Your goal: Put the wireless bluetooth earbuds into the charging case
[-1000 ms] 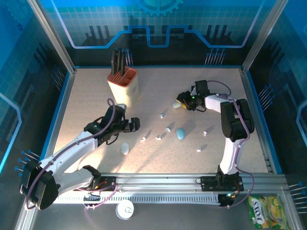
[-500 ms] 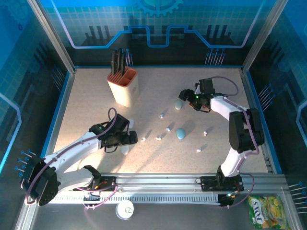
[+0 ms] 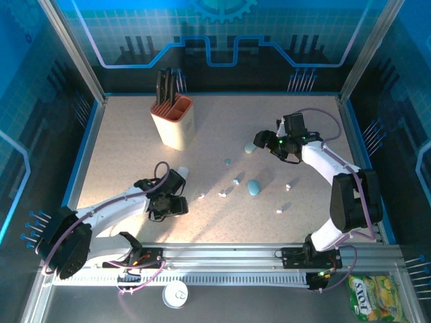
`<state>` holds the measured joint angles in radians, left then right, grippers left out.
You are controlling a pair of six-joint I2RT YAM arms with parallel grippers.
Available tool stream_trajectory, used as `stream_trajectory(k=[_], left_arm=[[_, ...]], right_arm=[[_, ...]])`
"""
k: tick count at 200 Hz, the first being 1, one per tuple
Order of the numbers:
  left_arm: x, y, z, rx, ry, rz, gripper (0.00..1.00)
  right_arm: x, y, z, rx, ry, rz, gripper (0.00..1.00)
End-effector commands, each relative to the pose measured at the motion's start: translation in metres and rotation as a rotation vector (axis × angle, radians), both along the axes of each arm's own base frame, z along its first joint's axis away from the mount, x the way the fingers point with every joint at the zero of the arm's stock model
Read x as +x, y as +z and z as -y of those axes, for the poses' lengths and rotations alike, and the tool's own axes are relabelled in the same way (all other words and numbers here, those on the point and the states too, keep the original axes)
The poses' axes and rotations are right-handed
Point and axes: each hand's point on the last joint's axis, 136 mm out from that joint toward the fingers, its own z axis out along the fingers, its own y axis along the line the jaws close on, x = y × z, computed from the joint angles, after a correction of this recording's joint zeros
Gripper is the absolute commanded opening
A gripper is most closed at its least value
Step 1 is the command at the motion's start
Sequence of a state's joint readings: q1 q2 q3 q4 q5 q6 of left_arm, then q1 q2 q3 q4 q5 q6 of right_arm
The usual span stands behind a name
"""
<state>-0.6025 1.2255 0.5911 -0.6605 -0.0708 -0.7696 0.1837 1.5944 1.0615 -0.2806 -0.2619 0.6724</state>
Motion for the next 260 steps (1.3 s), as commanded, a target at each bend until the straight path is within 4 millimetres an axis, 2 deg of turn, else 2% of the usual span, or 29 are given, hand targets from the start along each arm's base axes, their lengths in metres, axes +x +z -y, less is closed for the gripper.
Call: stream_trajectory(k=[1, 48, 78, 113, 161, 188, 214, 260], left_arm=[[-0.003, -0.006, 0.004, -0.014, -0.008, -0.016, 0.60], [-0.002, -0.005, 0.003, -0.018, 0.000, 0.009, 0.37], [0.001, 0.000, 0.006, -0.031, -0.038, 0.031, 0.39], [0.015, 0.020, 0.017, -0.069, -0.139, 0.126, 0.40], [0.040, 0.060, 0.063, -0.215, -0.462, 0.313, 0.42], [0.050, 0.080, 0.091, -0.297, -0.654, 0.410, 0.42], [0.055, 0.106, 0.125, -0.434, -0.858, 0.524, 0.44], [0.073, 0.127, 0.155, -0.559, -1.043, 0.675, 0.44]], right_arm=[[-0.004, 0.011, -0.007, 0.002, 0.024, 0.020, 0.77], [-0.001, 0.026, -0.011, 0.009, 0.034, 0.050, 0.77], [-0.001, 0.035, -0.014, 0.012, 0.046, 0.066, 0.77], [-0.008, 0.049, -0.021, 0.011, 0.082, 0.084, 0.77], [-0.031, 0.067, -0.049, 0.014, 0.229, 0.089, 0.78], [-0.053, 0.074, -0.070, 0.032, 0.351, 0.053, 0.78], [-0.078, 0.074, -0.082, 0.025, 0.456, -0.004, 0.78], [-0.110, 0.070, -0.096, 0.100, 0.577, -0.080, 0.76]])
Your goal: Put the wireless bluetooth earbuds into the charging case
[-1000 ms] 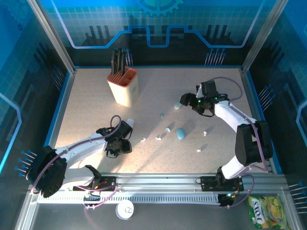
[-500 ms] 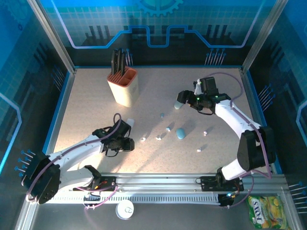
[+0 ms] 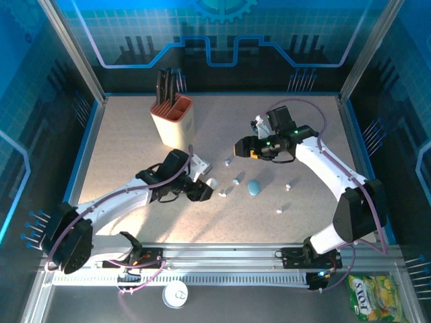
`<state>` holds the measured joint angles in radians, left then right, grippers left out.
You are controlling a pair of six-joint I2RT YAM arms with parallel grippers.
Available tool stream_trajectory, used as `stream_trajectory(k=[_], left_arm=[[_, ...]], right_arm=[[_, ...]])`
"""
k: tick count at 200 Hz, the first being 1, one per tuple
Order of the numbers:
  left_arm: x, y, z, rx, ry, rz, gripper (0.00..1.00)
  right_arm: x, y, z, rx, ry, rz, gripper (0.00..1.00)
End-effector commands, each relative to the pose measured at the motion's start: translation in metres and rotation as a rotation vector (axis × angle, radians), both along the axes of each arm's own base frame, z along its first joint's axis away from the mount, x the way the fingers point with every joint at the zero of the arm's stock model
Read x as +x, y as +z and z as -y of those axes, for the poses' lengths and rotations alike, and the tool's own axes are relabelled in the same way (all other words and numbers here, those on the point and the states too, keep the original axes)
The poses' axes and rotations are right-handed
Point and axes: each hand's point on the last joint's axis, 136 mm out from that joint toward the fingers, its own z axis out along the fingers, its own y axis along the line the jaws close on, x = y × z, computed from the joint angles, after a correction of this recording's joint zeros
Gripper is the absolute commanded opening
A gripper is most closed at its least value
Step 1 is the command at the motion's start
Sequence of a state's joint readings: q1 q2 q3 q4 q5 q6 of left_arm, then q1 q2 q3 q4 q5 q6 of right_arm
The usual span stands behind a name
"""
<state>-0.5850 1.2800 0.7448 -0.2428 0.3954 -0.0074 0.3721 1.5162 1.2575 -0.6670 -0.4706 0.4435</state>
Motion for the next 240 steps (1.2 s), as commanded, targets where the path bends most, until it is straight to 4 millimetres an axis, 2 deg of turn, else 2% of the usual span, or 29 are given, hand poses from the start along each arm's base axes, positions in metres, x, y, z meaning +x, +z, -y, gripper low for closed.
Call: stream_trajectory(k=[1, 53, 99, 147, 195, 204, 212, 225, 240], left_arm=[[0.012, 0.030, 0.027, -0.143, -0.185, 0.144, 0.44], [0.033, 0.047, 0.046, -0.205, -0.226, 0.165, 0.44], [0.036, 0.054, 0.050, -0.239, -0.227, 0.193, 0.44], [0.037, 0.060, 0.052, -0.260, -0.230, 0.222, 0.43], [0.042, 0.061, 0.052, -0.257, -0.215, 0.245, 0.44], [0.044, 0.061, 0.052, -0.255, -0.209, 0.253, 0.47], [0.046, 0.062, 0.051, -0.251, -0.200, 0.266, 0.55], [0.049, 0.065, 0.051, -0.254, -0.188, 0.290, 0.62], [0.052, 0.070, 0.050, -0.265, -0.177, 0.325, 0.79]], right_arm=[[-0.030, 0.004, -0.009, 0.041, 0.105, -0.066, 0.76], [-0.053, 0.003, -0.037, 0.090, 0.201, -0.108, 0.76], [-0.053, -0.004, -0.043, 0.100, 0.188, -0.138, 0.67], [-0.048, -0.008, -0.046, 0.097, 0.172, -0.180, 0.45], [-0.048, -0.007, -0.040, 0.090, 0.150, -0.192, 0.30], [-0.046, -0.005, -0.038, 0.090, 0.133, -0.188, 0.26], [-0.043, -0.003, -0.035, 0.093, 0.112, -0.185, 0.24], [-0.039, 0.003, -0.031, 0.116, 0.081, -0.175, 0.21], [-0.034, 0.011, -0.027, 0.159, 0.043, -0.170, 0.18]])
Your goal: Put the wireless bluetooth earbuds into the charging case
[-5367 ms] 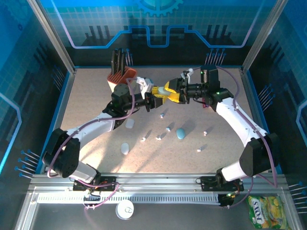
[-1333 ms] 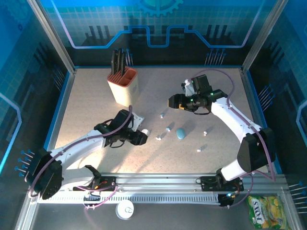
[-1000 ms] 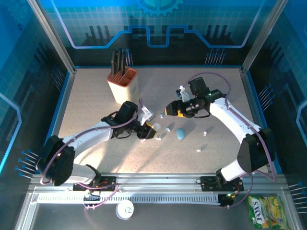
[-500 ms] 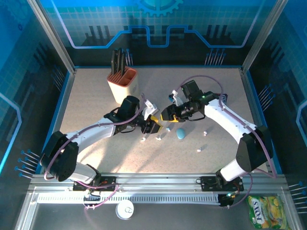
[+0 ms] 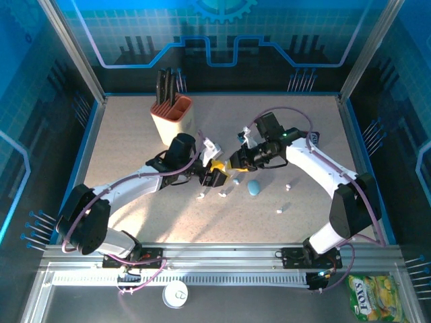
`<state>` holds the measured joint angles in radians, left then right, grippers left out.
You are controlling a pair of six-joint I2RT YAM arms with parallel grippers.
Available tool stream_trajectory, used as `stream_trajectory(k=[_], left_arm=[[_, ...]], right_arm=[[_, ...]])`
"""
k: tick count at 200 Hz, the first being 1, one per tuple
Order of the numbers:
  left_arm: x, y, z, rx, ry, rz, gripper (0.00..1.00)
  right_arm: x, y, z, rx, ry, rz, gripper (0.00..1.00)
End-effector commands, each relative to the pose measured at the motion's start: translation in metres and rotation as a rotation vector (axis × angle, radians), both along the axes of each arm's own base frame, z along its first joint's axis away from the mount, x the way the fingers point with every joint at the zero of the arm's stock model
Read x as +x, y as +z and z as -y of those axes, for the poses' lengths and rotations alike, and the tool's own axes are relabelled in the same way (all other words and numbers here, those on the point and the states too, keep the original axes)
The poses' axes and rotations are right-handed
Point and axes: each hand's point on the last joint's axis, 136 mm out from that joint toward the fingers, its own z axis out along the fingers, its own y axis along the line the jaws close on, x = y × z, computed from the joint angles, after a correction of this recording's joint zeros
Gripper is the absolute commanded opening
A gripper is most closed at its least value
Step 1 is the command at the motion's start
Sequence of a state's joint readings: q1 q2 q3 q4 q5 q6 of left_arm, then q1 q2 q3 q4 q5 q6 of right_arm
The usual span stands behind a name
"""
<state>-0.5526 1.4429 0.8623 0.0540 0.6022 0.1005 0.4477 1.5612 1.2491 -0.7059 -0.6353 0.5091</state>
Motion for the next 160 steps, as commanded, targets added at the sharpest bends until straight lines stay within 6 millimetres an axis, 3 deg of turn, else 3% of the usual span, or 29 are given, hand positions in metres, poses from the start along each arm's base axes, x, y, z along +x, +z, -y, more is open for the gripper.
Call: stream_trajectory(k=[1, 14, 29, 48, 71, 108, 134, 160], left_arm=[[0.008, 0.019, 0.001, -0.051, 0.013, 0.102, 0.80], [0.009, 0.028, 0.002, -0.088, 0.015, 0.148, 0.91], [0.013, 0.043, 0.002, -0.152, 0.049, 0.195, 0.95], [0.023, 0.084, -0.002, -0.285, 0.134, 0.287, 0.99], [0.030, 0.126, -0.004, -0.393, 0.172, 0.367, 0.99], [0.031, 0.166, 0.006, -0.540, 0.113, 0.403, 0.94], [0.032, 0.184, 0.010, -0.615, 0.088, 0.464, 0.88], [0.035, 0.188, 0.016, -0.623, 0.050, 0.483, 0.85]], right_arm=[[0.007, 0.020, 0.010, 0.055, -0.077, 0.014, 0.18], [0.012, 0.030, 0.014, 0.107, -0.117, 0.012, 0.16], [0.018, 0.046, 0.018, 0.198, -0.172, -0.003, 0.16], [0.027, 0.079, 0.024, 0.353, -0.237, 0.000, 0.16], [0.033, 0.117, 0.034, 0.488, -0.287, 0.007, 0.13], [0.036, 0.171, 0.039, 0.673, -0.308, -0.011, 0.12], [0.033, 0.192, 0.039, 0.722, -0.308, -0.008, 0.10], [0.027, 0.196, 0.040, 0.733, -0.311, -0.029, 0.09]])
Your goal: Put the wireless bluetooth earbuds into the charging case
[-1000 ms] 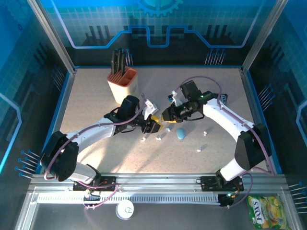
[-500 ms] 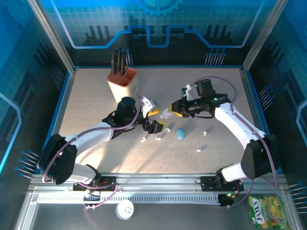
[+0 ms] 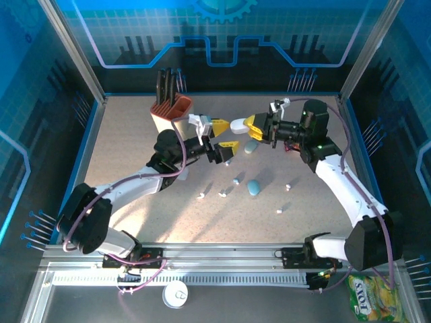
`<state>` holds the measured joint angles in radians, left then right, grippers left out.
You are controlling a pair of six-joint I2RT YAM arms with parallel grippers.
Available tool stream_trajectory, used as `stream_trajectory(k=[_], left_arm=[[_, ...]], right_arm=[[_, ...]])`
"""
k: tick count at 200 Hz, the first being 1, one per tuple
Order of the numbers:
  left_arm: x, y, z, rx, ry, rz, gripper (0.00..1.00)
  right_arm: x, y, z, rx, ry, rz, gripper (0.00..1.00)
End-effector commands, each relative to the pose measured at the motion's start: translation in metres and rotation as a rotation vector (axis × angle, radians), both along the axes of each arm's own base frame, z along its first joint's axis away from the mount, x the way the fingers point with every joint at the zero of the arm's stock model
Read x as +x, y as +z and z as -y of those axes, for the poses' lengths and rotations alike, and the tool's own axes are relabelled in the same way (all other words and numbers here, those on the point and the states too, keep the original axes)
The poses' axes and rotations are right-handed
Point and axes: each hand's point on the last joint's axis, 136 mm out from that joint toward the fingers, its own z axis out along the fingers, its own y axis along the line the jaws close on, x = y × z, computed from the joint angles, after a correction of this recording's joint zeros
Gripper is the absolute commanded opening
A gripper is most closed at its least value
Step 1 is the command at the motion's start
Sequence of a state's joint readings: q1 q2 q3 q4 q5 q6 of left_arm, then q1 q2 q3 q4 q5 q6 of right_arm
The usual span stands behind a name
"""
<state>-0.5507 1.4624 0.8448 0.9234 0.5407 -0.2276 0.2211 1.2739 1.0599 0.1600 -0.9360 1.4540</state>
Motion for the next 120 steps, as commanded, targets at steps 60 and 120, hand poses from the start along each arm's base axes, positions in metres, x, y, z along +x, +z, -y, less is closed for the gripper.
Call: stream_trajectory(k=[60, 120], left_arm=[[-0.004, 0.038, 0.013, -0.121, -0.109, 0.092, 0.78], [-0.005, 0.041, 0.019, -0.124, -0.154, 0.085, 0.67]], right_arm=[[-0.020, 0.036, 0.003, 0.086, 0.033, 0.067, 0.10], [-0.021, 0.034, -0.003, 0.070, 0.045, 0.069, 0.09]])
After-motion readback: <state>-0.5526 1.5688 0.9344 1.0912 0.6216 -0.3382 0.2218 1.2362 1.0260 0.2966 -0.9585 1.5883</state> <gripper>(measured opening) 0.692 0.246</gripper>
